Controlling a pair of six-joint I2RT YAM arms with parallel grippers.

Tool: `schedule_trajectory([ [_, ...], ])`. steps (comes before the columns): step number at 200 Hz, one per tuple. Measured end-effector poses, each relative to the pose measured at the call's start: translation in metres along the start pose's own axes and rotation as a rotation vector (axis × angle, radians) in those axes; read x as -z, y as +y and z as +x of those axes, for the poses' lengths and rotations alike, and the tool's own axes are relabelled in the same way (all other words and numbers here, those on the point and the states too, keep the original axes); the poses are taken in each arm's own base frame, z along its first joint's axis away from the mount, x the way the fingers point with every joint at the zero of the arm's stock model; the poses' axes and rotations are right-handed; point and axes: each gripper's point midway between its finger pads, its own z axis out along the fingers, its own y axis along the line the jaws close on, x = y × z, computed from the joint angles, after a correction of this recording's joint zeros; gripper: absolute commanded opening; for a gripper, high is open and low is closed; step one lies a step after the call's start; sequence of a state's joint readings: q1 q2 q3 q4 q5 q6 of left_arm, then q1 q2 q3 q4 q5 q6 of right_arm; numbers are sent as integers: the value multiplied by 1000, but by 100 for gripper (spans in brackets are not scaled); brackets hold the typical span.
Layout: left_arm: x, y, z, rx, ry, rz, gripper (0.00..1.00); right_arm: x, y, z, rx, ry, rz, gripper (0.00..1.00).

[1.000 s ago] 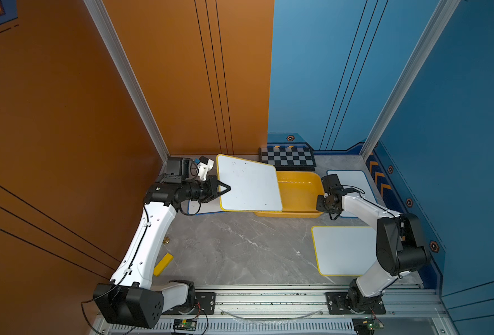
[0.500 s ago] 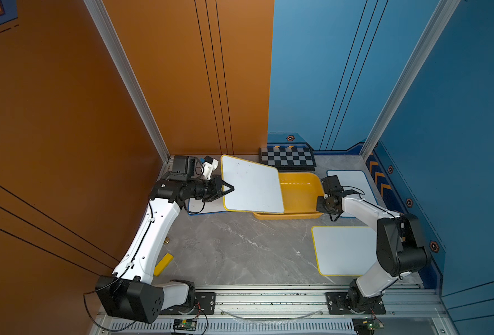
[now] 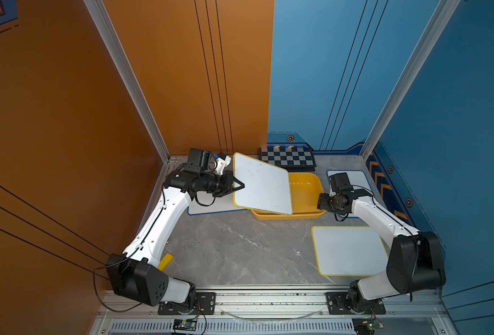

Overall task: Put the whiteboard into the storage box
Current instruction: Adjust the storage box at the center of the board.

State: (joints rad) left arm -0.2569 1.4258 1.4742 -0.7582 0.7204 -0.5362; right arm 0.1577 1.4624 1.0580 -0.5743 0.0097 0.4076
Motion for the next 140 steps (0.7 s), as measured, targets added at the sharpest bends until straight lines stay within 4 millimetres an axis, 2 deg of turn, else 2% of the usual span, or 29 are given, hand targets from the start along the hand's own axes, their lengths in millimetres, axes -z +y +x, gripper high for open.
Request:
schedule_trajectory([
  [33, -22, -4, -2, 2, 34, 6, 0, 32, 0, -16, -9, -75, -32, 79],
  [64, -43, -3, -8, 38, 58, 6, 0, 49, -7, -14, -4, -86, -28, 81],
  [101, -58, -2, -19, 69, 51, 19, 0, 59, -14, -8, 8, -75, -16, 83],
  [140, -75, -7, -25, 75, 64, 32, 0, 61, -19, -3, 10, -59, -5, 83],
])
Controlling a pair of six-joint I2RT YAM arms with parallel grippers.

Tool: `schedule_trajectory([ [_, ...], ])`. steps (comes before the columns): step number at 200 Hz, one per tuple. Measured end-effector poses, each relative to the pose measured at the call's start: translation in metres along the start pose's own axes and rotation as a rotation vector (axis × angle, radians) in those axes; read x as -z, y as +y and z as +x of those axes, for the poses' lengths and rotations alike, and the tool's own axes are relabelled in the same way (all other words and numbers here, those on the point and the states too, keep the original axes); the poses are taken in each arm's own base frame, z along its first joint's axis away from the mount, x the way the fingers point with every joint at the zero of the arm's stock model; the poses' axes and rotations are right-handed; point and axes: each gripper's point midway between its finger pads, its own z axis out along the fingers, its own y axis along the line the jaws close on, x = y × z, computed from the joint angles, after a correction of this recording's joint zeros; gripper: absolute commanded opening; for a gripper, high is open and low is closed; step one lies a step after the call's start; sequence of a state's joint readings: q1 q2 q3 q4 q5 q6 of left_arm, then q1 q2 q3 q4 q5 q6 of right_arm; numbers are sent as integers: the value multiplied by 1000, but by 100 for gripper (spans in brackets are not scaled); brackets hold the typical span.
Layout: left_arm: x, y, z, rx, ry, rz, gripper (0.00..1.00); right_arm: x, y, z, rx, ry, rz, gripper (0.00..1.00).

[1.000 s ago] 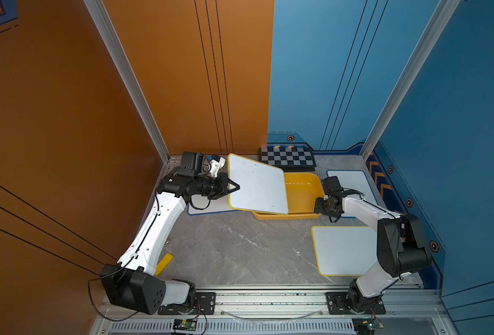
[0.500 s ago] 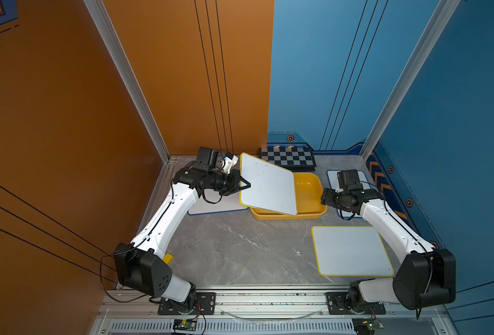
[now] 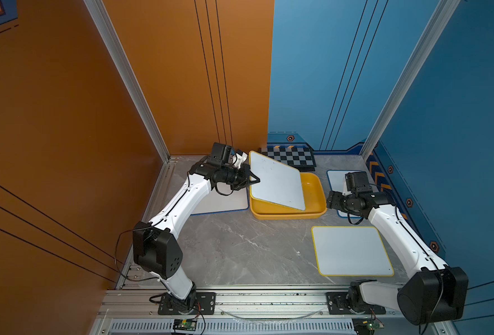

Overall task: Put the whiteboard into the storage box
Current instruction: Adjust the storage box at the center of the board, then place the whiteboard in the storage box.

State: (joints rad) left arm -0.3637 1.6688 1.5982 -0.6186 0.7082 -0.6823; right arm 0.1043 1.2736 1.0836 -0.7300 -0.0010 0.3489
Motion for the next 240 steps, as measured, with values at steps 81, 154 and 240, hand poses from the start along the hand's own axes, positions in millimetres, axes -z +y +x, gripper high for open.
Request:
schedule_trajectory([
  [81, -41, 7, -6, 28, 56, -1, 0, 8, -7, 3, 8, -2, 8, 86],
  [154, -60, 20, -10, 64, 80, -12, 0, 7, -10, 9, 4, 16, 17, 86],
  [240, -83, 32, -8, 81, 114, -16, 0, 6, -10, 10, 4, 18, 17, 87],
])
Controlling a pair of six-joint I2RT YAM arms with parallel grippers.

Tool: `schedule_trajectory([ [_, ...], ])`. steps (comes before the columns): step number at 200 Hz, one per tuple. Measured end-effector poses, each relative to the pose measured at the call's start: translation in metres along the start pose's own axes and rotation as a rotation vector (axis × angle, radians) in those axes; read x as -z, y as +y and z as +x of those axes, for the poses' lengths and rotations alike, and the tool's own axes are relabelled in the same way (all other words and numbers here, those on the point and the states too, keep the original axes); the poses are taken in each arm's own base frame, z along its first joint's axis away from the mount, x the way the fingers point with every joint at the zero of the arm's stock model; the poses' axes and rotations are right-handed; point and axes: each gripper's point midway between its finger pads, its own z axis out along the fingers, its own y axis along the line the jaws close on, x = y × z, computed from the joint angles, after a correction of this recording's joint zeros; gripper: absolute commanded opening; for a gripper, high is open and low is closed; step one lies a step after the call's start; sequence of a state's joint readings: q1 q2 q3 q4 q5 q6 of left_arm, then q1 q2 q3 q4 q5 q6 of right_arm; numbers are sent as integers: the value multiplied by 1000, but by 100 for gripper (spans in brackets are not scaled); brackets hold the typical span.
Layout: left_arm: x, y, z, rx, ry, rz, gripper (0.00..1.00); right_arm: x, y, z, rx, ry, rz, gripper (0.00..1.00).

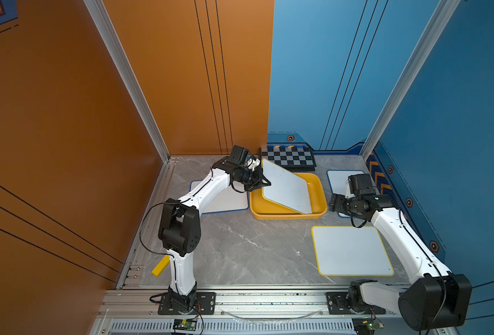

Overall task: Put the whiteboard into the storage box
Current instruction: Place the whiteboard in the storage box.

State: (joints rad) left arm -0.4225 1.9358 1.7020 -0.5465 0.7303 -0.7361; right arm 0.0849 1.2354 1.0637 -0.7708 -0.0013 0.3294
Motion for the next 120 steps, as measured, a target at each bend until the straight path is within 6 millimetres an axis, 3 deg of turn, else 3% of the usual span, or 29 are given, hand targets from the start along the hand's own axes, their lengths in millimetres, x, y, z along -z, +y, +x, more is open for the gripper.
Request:
schedule_trajectory([
  [79, -11, 2, 1, 13, 15, -3, 0, -4, 3, 4, -3, 24, -18, 87],
  [120, -11, 3, 1, 14, 15, -4, 6, -9, 4, 8, 2, 43, -15, 87],
])
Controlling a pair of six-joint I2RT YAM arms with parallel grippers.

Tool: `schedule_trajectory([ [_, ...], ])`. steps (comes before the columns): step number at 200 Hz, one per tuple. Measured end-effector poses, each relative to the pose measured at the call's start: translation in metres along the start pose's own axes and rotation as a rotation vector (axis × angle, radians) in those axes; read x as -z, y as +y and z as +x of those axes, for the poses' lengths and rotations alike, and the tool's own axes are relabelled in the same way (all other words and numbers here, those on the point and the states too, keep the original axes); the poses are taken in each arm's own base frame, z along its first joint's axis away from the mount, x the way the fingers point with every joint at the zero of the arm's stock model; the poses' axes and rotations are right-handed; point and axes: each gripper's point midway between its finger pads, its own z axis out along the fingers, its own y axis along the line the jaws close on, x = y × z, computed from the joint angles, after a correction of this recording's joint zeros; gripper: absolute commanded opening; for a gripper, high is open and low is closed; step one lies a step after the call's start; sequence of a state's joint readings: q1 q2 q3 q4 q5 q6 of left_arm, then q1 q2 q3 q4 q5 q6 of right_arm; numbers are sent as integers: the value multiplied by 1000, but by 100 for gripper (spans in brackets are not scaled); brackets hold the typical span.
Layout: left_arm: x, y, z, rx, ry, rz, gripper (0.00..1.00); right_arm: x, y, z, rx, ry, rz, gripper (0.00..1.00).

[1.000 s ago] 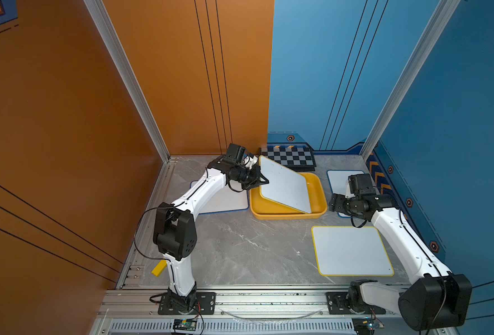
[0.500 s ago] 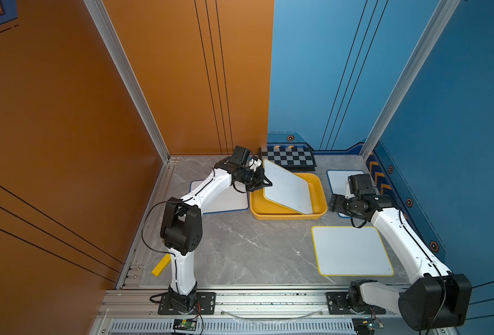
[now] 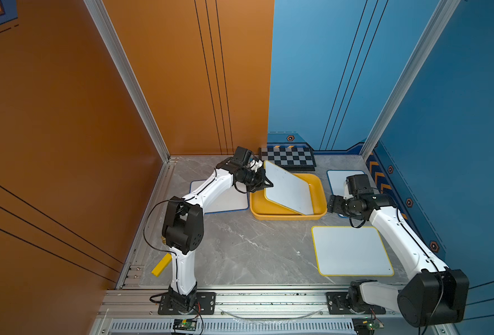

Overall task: Put the whiteboard into the storage box
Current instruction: Place the whiteboard in the storage box.

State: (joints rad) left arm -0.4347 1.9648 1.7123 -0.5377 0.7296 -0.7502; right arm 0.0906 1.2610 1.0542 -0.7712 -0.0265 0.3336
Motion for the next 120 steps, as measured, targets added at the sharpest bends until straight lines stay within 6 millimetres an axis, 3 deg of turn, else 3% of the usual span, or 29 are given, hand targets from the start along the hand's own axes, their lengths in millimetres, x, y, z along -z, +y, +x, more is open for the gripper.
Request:
schedule_trajectory([
  [42, -4, 9, -2, 18, 3, -7, 19, -2, 2, 3, 5, 11, -2, 88],
  [86, -6, 22, 0, 46, 9, -21, 24, -7, 3, 7, 10, 28, 1, 87],
  [120, -8, 31, 2, 61, 15, -34, 36, -15, 3, 14, 16, 62, 5, 88],
])
